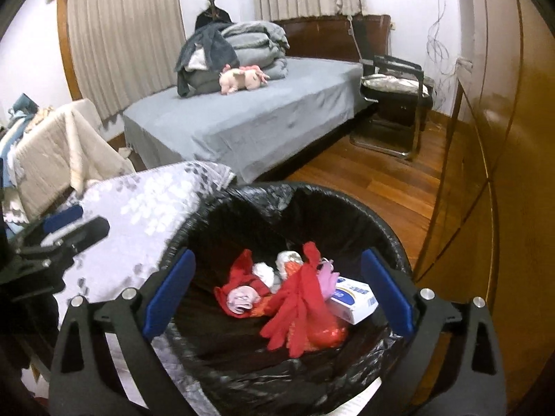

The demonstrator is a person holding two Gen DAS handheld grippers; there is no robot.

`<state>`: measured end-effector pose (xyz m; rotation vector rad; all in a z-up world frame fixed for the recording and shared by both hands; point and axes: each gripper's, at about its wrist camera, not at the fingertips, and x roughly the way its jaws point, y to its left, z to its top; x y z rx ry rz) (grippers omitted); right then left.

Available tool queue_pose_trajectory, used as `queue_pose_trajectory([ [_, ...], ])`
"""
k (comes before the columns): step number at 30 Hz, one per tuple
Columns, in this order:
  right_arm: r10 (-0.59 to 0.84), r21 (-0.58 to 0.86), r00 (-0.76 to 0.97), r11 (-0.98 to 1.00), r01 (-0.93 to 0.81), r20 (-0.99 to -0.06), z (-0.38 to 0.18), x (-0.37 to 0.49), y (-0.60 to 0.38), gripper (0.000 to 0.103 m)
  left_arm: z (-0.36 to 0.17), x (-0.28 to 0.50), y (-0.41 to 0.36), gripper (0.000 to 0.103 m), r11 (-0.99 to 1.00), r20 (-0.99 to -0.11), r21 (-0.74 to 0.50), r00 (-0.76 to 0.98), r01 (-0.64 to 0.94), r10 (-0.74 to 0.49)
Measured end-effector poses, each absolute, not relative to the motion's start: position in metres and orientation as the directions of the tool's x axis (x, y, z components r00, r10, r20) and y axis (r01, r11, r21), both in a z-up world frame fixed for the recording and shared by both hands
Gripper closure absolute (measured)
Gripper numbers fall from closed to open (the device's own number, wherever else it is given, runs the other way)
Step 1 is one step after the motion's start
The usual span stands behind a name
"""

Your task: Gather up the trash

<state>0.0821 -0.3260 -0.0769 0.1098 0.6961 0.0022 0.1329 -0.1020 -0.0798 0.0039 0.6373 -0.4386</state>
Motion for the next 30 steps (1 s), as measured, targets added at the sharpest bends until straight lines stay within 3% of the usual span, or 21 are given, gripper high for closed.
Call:
queue_pose_trajectory([
  [13,0.084,0.043,0.824,0.996,-0.073,-0.561,-0.018,0.043,-0.279,0.008,-0.033,0.076,-0.058,0.006,0.942,-0.541,-0.104,0.776,0.32,-0.324],
  [30,0.111,0.023,0.858,0.993,-0.115,-0.501,0.016,0.006,-0.257,0.008,0.012,0.025,-0.046,0.006,0.95,-0.457,-0.085,0.835,0.3,-0.305],
])
